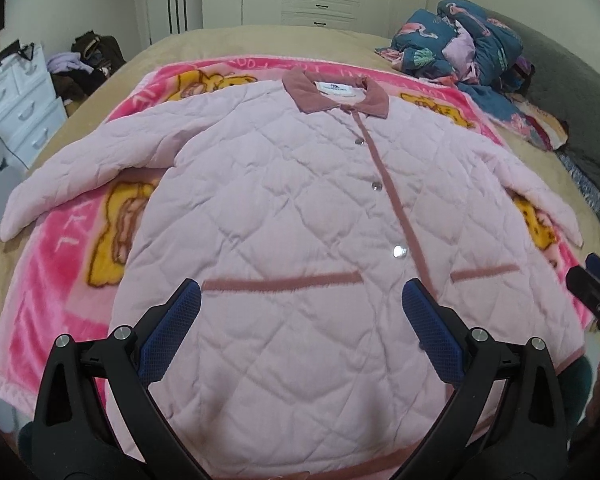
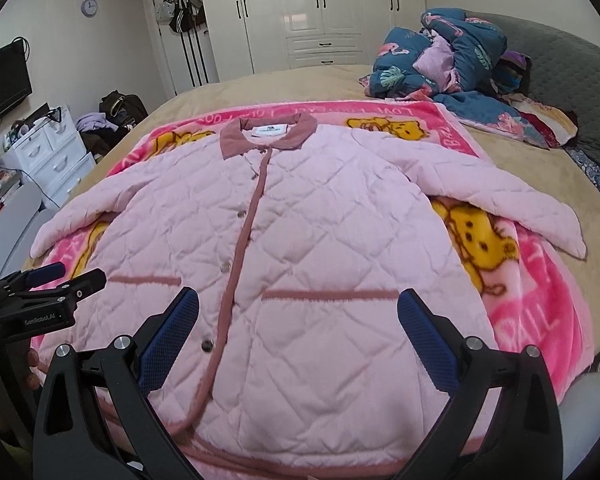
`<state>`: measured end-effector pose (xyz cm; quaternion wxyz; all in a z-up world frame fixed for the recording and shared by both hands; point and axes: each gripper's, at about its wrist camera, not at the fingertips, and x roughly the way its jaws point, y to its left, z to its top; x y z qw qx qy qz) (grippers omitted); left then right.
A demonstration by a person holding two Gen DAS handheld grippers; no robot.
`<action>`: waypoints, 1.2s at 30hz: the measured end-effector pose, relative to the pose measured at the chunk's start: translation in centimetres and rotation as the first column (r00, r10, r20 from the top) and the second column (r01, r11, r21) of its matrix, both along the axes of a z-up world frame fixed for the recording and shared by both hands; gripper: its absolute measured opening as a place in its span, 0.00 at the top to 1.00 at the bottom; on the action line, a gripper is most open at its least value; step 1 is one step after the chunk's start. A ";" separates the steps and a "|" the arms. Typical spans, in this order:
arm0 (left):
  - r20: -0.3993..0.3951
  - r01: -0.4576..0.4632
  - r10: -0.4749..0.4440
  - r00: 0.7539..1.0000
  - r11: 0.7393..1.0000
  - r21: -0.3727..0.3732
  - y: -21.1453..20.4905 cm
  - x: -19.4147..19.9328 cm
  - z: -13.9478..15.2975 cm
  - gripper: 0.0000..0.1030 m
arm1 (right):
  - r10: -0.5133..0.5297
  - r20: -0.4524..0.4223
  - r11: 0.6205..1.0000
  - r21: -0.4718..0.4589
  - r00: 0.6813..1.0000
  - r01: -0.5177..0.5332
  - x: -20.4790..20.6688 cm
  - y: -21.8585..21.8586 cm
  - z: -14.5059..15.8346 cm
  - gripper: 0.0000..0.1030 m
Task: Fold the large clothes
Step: 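Move the right tool toward the cuff of the jacket sleeve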
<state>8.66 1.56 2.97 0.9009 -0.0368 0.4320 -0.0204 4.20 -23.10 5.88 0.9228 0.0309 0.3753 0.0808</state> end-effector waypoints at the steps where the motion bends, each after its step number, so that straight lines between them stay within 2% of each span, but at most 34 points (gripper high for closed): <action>1: 0.004 -0.005 0.005 1.000 1.000 -0.007 0.1 0.4 0.2 0.08 | 0.004 0.003 1.000 0.003 1.000 -0.004 0.4 0.1 0.2 0.04; 13: 0.006 -0.030 0.031 1.000 0.998 -0.057 1.3 4.8 2.1 0.08 | 0.003 0.026 1.000 0.018 1.000 -0.004 5.5 0.9 2.6 0.04; 28: 0.026 -0.030 0.031 0.999 0.998 -0.056 0.7 10.6 4.7 0.08 | 0.004 0.058 1.000 0.028 0.998 -0.006 12.0 1.1 5.4 0.04; 36: 0.033 -0.017 0.017 0.999 1.000 -0.020 -1.0 13.9 5.3 0.08 | -0.021 0.072 0.999 0.037 0.997 0.019 15.4 0.3 6.2 0.04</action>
